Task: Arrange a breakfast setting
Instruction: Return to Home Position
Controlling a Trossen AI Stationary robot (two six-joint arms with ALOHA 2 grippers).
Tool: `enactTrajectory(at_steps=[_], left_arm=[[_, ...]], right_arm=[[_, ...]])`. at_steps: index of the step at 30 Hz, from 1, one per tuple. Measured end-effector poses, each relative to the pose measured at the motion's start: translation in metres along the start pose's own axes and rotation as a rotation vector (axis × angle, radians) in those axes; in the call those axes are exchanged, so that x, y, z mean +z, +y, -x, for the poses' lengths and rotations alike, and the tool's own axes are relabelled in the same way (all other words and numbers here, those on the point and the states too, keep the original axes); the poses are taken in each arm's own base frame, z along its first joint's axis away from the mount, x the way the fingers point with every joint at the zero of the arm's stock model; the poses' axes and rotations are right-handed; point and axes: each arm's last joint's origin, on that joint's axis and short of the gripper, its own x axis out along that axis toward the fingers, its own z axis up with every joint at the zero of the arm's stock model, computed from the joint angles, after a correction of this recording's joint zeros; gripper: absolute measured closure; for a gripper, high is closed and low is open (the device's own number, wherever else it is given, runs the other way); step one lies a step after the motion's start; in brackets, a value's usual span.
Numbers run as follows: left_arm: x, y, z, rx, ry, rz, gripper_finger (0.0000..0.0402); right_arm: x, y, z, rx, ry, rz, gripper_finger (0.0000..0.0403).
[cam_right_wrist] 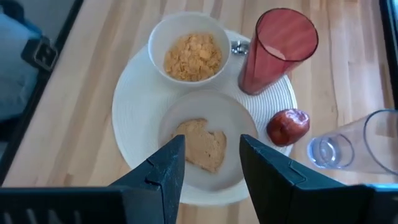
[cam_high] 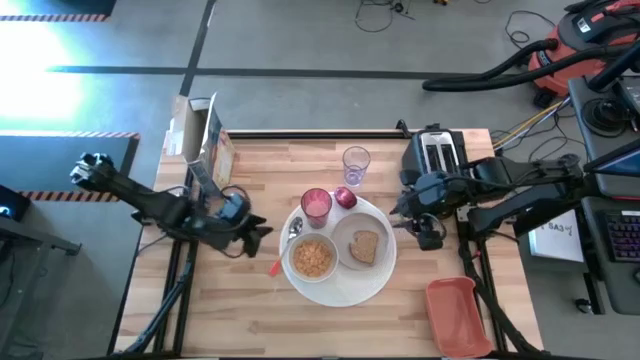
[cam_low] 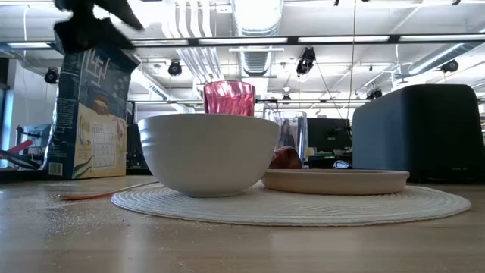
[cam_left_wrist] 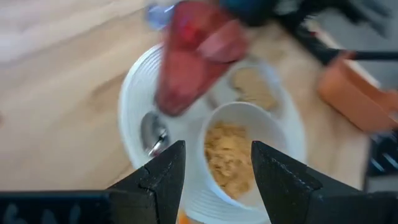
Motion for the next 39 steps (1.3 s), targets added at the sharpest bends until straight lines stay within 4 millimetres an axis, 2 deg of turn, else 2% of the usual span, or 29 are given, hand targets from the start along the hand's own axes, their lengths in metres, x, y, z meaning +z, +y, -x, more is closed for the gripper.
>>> enactTrajectory(at_steps=[7, 13, 17, 22, 30, 39], left_arm=[[-0.008, -0.008, 0.043, -0.199, -0.081, -0.306, 0.0235], [-0.021, -0.006, 0.070, -0.262, -0.147, -0.536, 0.0235], [-0.032, -0.001, 0.080, -0.255, -0.179, -0.616, 0.0235], [-0.049, 0.009, 0.079, -0.224, -0.217, -0.606, 0.0235], [-0.075, 0.030, 0.057, -0.174, -0.181, -0.525, 0.0235], [-0.082, 0.036, 0.049, -0.178, -0.181, -0.503, 0.0235]], right_arm=[[-0.052, 0.002, -0.016, 0.003, -0.217, -0.107, 0.0264], [-0.095, 0.004, -0.038, 0.019, -0.395, -0.182, 0.0262], [-0.116, 0.005, -0.057, 0.026, -0.472, -0.194, 0.0266], [-0.139, 0.006, -0.081, 0.026, -0.539, -0.182, 0.0268], [-0.163, 0.007, -0.107, 0.017, -0.661, -0.138, 0.0270], [-0.196, 0.009, -0.127, 0.029, -0.750, -0.174, 0.0273]])
